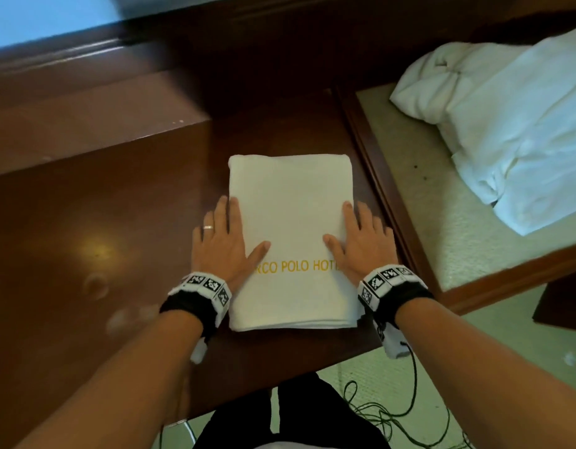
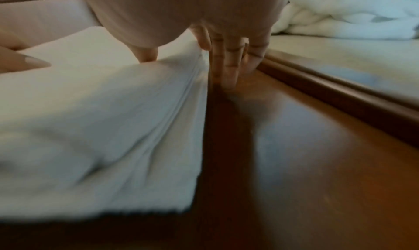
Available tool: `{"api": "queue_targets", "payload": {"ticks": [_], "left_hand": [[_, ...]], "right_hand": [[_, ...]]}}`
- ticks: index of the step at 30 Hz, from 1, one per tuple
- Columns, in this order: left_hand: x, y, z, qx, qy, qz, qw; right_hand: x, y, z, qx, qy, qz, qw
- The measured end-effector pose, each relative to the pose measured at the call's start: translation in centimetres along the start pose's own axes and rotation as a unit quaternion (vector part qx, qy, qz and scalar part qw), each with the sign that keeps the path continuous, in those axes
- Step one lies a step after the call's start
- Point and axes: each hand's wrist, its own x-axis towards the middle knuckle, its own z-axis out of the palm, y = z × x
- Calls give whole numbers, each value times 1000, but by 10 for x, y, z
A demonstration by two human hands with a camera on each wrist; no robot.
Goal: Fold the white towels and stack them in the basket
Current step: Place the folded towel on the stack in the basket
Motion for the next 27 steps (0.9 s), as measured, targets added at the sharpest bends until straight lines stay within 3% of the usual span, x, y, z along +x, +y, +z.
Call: {"api": "queue_targets", "payload": {"ticks": [5,10,13,15,19,22,27], "left_hand": [[-38,7,15,-159,-40,-116,980],[-43,7,20,-317,-67,-182,928],[-47,4,21,-389,-104,-148,904],[-53,4,18,-397,-100,-112,905],[-66,10,-6,-368,-41,-76,926],[-83,19,-35,-364,-8,-67,929],[-113,34,-84,-376,49,19,925]], "right_hand": [[-42,-3,11,114,-62,106,986],[-55,-13,22,268,-73,191,942],[-60,-20,20,277,-85,224,930],[-68,-26,14,268,-74,230,933],[-89,-38,-8,292,-16,234,927],[-109,-46,-32,313,11,225,923],[-150,-39,-75,342,80,211,912]]}}
